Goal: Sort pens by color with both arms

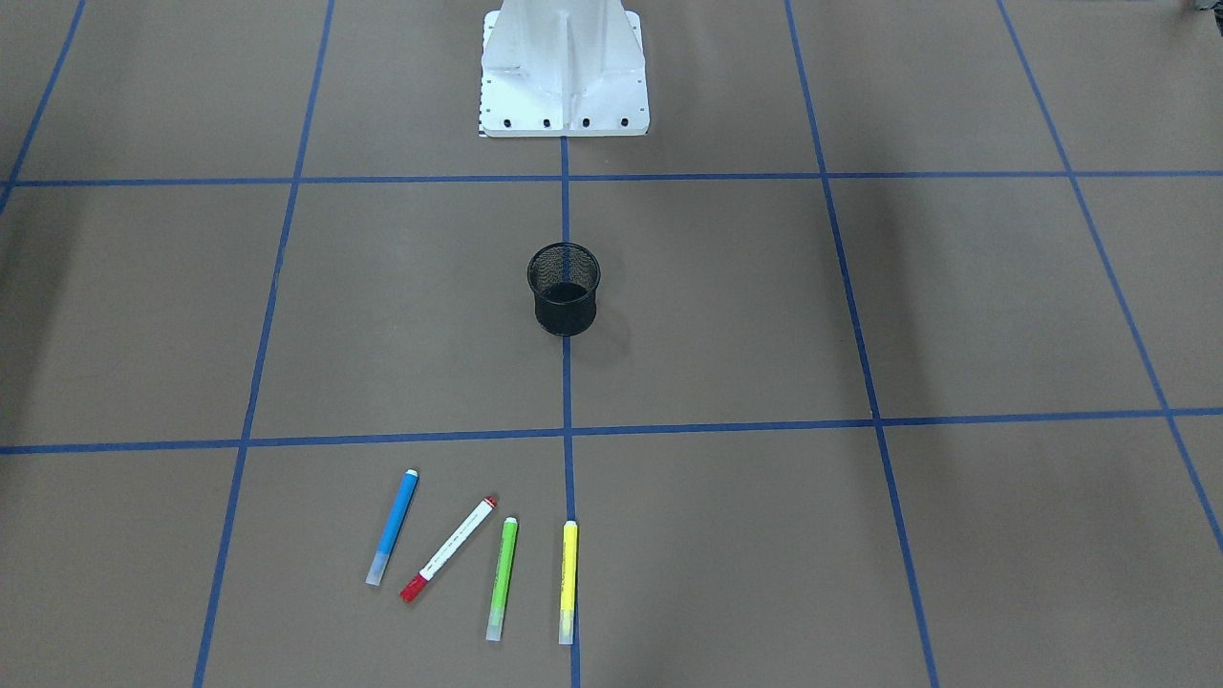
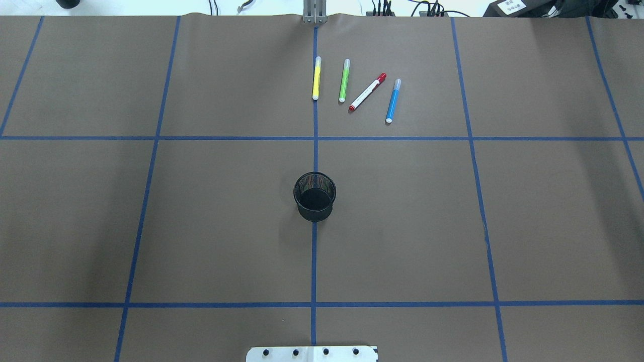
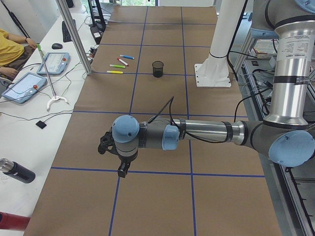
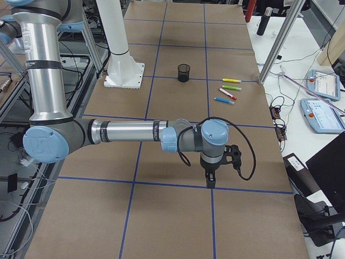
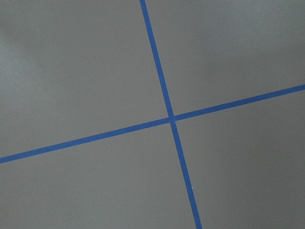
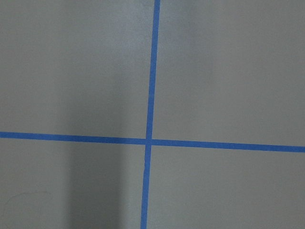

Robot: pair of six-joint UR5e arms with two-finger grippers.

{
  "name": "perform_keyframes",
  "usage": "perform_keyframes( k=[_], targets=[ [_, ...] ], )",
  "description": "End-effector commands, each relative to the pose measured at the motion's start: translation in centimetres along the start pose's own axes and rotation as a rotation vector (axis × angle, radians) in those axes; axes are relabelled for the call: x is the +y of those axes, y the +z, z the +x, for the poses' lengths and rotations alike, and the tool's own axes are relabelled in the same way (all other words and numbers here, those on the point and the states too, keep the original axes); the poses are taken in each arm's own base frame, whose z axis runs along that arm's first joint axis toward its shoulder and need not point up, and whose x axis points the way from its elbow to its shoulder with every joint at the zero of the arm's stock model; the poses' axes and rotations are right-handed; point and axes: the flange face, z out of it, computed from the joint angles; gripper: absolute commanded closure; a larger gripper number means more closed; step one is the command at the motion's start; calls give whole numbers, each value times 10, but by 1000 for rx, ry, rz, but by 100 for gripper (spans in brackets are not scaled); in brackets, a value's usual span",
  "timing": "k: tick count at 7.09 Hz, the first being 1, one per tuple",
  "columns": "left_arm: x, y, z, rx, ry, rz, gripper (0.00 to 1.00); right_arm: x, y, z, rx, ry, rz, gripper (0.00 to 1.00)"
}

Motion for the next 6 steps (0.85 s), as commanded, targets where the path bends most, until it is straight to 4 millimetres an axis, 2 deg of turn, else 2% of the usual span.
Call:
perform_keyframes(
  k=[1, 6],
  targets=[
    [0, 0, 0, 2, 1, 1, 0, 5, 4, 2, -2, -5, -5, 0],
    [4, 2, -1, 3, -3, -4, 0, 3, 0, -13, -88, -22, 6, 0]
  ],
)
